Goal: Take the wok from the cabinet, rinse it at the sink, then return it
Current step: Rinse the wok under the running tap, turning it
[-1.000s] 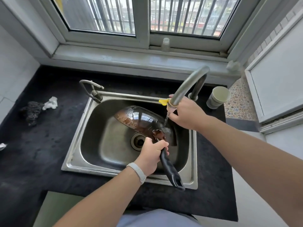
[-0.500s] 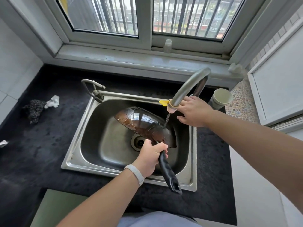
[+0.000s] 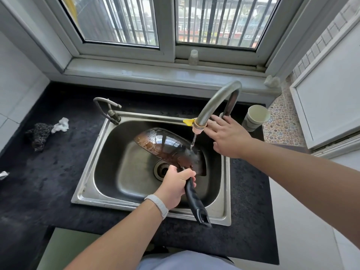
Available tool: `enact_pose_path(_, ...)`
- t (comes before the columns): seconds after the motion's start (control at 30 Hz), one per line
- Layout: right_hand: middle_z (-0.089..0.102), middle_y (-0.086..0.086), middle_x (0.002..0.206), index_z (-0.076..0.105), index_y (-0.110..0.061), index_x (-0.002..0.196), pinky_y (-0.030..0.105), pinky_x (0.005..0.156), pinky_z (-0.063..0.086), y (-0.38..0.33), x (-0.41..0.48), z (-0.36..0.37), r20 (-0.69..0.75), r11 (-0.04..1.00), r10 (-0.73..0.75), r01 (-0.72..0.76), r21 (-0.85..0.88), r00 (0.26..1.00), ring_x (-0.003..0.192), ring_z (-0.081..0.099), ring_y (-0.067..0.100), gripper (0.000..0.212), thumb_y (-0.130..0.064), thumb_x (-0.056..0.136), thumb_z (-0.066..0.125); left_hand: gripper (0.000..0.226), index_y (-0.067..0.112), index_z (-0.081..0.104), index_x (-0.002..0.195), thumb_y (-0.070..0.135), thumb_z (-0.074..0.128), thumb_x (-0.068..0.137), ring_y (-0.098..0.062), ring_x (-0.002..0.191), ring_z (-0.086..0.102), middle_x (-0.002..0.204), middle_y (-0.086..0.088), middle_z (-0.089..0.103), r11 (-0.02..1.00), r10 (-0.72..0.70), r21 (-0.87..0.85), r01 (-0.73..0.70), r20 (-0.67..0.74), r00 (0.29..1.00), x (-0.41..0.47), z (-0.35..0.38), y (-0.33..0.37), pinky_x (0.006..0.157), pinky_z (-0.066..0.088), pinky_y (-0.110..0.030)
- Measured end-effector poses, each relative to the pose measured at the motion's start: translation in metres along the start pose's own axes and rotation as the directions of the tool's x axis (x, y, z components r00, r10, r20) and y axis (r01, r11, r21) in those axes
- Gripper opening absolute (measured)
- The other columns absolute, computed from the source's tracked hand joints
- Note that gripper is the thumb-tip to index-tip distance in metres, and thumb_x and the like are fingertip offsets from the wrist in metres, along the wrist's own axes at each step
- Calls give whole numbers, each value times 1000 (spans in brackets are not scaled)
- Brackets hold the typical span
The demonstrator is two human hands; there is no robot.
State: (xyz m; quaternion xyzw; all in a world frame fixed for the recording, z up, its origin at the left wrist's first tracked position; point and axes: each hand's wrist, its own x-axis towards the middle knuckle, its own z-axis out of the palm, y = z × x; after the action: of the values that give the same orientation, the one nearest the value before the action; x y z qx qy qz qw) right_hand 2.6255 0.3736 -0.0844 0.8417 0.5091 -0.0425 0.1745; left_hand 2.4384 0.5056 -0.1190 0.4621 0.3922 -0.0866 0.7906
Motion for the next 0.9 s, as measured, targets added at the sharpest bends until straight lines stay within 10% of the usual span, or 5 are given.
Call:
enact_pose_path(0.17, 42, 9, 154, 50, -18, 144, 42, 106, 40, -36, -40, -10, -24, 894, 184, -157, 420, 983, 133, 48, 31, 55, -37, 92, 57, 26, 6, 45, 100, -4, 64, 85, -18, 57, 58, 71, -10, 58, 1000, 4, -9, -4, -1, 1000, 2, 0, -1, 59, 52, -32)
enact_pose_path(0.3, 63, -2, 124, 57, -25, 135, 35, 94, 50, -77, -70, -20, 390, 364, 278, -472, 803, 878, 108, 61, 17, 43, -43, 95, 56, 26, 7, 45, 100, -1, 65, 85, -18, 64, 60, 78, -10, 59, 1000, 12, 9, -12, -8, 1000, 1, 4, 1, 60, 52, -33)
enact_pose_path(0.5, 71, 6, 104, 60, -29, 118, 38, 81, 62, -112, -98, -40, 627, -171, 86, -608, 775, 775, 94, 71, 23, 26, -38, 94, 57, 26, 10, 45, 100, 3, 65, 85, -24, 74, 62, 86, -14, 60, 997, 13, 74, -10, -40, 999, 0, 20, -5, 68, 53, -39)
enact_pose_path(0.67, 64, 16, 107, 52, -20, 117, 43, 80, 63, -105, -110, -45, 676, -262, -39, -661, 703, 735, 90, 71, 29, 29, -28, 93, 65, 33, 9, 49, 102, 14, 70, 77, -30, 86, 65, 101, -20, 63, 966, 62, 258, -22, -149, 987, 1, 37, -18, 78, 57, -48)
enact_pose_path(0.9, 55, 7, 86, 45, -14, 119, 29, 49, 44, -110, -114, -26, 708, -53, 104, -707, 706, 699, 65, 54, 19, 30, -20, 90, 52, 32, 4, 48, 101, 10, 70, 78, -24, 76, 59, 92, -14, 57, 953, 119, 296, -67, -164, 979, 0, 66, -33, 63, 52, -36)
